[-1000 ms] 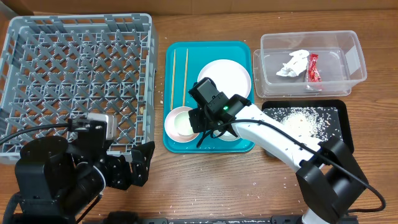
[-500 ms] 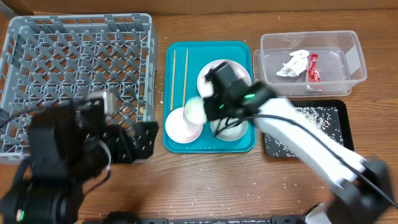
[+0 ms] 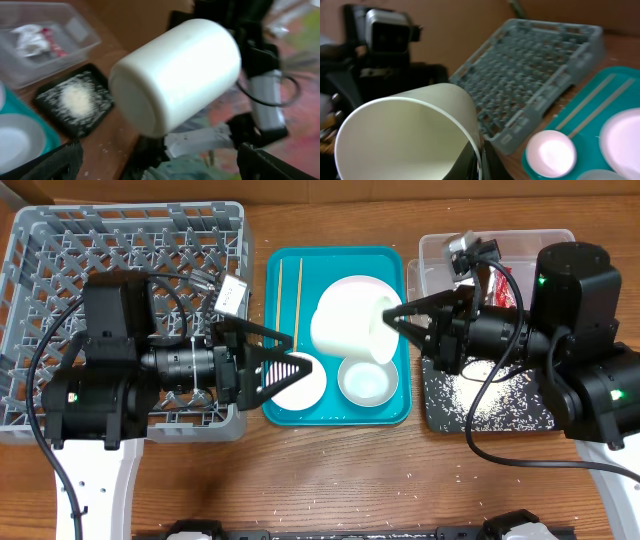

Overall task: Sort waste into correct bins and load items into the dishwasher
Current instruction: 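Hand the white cup from the right gripper to the left gripper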

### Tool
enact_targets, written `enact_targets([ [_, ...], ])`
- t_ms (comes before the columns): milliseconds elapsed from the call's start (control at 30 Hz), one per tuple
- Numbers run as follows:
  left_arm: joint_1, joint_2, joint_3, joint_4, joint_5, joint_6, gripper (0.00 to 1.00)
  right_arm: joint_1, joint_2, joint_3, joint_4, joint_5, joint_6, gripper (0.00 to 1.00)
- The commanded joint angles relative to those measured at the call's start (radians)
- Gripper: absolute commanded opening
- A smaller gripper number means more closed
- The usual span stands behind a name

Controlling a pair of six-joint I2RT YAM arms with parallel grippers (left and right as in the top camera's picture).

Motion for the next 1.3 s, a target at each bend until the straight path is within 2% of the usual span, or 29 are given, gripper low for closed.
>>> enact_targets([
  [0,0.004,0.008,0.010,0.000,0.259,0.103,1.00,-0.003,0.005,0.008,0.026,-0.236,-0.041,0.04],
  [267,-0.022,0.007,0.010,-0.003,0.259,0.104,1.00,-0.002,0.008,0.008,0.087,-0.323,-0.037,0.04],
  [533,-0.101,0.007,0.010,0.094,0.256,0.104,1.00,0.048,0.069,0.007,0.100,-0.320,-0.037,0.04],
  [633,-0.106,0.007,0.010,0.098,0.246,0.104,0.97,0.050,0.087,0.007,0.102,-0.320,-0.037,0.04],
  [800,-0.106,0.007,0.010,0.098,0.230,0.104,0.78,0.050,0.092,0.007,0.107,-0.320,-0.037,0.04],
  [867,-0.106,0.008,0.010,0.099,0.216,0.104,0.79,0.050,0.092,0.007,0.110,-0.329,-0.037,0.04],
  [933,-0.106,0.008,0.010,0.125,0.217,0.102,0.86,0.060,0.092,0.007,0.110,-0.330,-0.037,0.04],
  [1100,-0.106,0.008,0.010,0.151,0.217,0.099,0.86,0.064,0.092,0.007,0.110,-0.330,-0.037,0.04],
  [1167,-0.106,0.008,0.010,0.154,0.217,0.099,0.84,0.064,0.092,0.007,0.111,-0.330,-0.037,0.04],
  [1267,-0.106,0.008,0.010,0.159,0.216,0.100,0.71,0.064,0.092,0.007,0.110,-0.330,-0.037,0.04],
])
